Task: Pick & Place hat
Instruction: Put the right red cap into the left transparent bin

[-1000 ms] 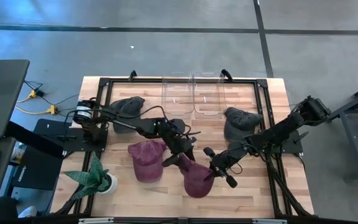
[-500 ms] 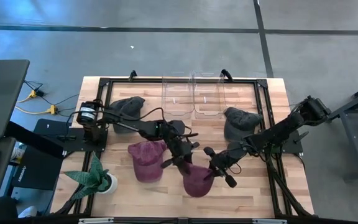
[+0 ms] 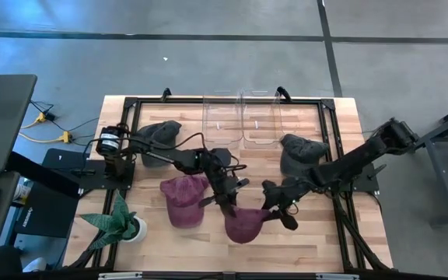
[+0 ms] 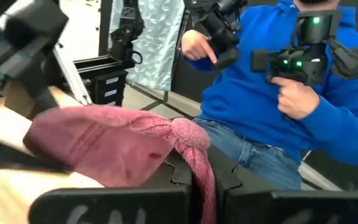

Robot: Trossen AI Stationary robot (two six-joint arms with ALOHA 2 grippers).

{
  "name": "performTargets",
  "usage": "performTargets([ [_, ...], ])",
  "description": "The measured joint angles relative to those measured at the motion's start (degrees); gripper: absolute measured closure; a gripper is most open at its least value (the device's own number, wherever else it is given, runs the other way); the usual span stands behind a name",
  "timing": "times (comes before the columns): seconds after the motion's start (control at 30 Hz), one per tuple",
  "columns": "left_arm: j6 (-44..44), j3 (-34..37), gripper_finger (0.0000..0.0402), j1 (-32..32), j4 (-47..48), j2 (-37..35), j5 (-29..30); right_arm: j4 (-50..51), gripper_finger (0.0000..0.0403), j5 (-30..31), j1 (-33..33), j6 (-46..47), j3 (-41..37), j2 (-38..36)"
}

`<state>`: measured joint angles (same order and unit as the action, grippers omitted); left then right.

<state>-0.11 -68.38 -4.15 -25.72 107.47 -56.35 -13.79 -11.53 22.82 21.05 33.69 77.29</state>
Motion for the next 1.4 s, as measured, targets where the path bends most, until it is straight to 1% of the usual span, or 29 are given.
performTargets([
  [0.17, 1.4, 0.0, 0.04, 1.7, 3.1, -2.3, 0.2, 11.1, 0.0242, 6.8, 1.0, 3.6, 0.0, -3.4],
  [0.33, 5.9, 0.0, 0.0401, 3.2, 11.2, -6.1, 2.3, 17.5, 0.0229, 14.0, 2.9, 8.6, 0.0, -3.8],
  [0.5, 11.9, 0.0, 0.0401, 5.6, 23.4, -13.2, 7.6, 18.7, 0.0234, 23.9, 6.9, 12.4, -0.1, -3.5],
  [0.63, 13.6, 0.0, 0.0401, 8.7, 29.2, -18.8, 10.9, 18.4, 0.0235, 32.7, 10.5, 13.6, -0.1, -3.5],
  [0.77, 13.8, 0.0, 0.0401, 13.2, 34.5, -23.4, 14.7, 18.2, 0.0234, 38.9, 13.0, 14.7, -0.1, -3.5],
  [0.87, 14.7, -0.7, 0.0402, 17.5, 37.4, -25.1, 17.3, 17.9, 0.0236, 41.3, 13.9, 15.0, -0.1, -3.5],
  [0.97, 17.0, -4.2, 0.0401, 21.8, 43.3, -24.9, 21.0, 17.3, 0.0239, 43.3, 14.1, 14.6, -0.1, -3.5],
  [1.07, 22.1, -9.5, 0.0401, 25.4, 48.4, -24.8, 28.1, 17.4, 0.0242, 44.6, 13.9, 14.2, -0.1, -3.5],
  [1.1, 24.2, -11.0, 0.0401, 26.4, 49.4, -24.0, 30.9, 17.4, 0.0242, 44.9, 13.7, 13.9, -0.1, -3.5],
  [1.17, 27.8, -13.1, 0.0401, 27.8, 49.7, -22.2, 34.4, 17.3, 0.0241, 45.6, 13.6, 13.6, -0.1, -3.5],
  [1.2, 29.0, -13.8, 0.0401, 28.6, 50.0, -21.2, 34.7, 17.3, 0.0241, 46.0, 13.5, 13.5, -0.1, -3.5],
  [1.27, 31.9, -15.2, 0.0401, 30.0, 49.8, -20.1, 33.3, 17.4, 0.0241, 46.6, 13.6, 13.5, -0.1, -3.5],
  [1.33, 37.1, -16.5, 0.0401, 31.2, 48.0, -19.9, 32.0, 17.3, 0.0243, 46.7, 13.6, 13.1, -0.1, -3.5],
  [1.4, 42.5, -16.5, 0.0401, 32.3, 48.3, -19.6, 32.4, 17.4, 0.0246, 46.7, 13.6, 13.0, -0.1, -3.5],
])
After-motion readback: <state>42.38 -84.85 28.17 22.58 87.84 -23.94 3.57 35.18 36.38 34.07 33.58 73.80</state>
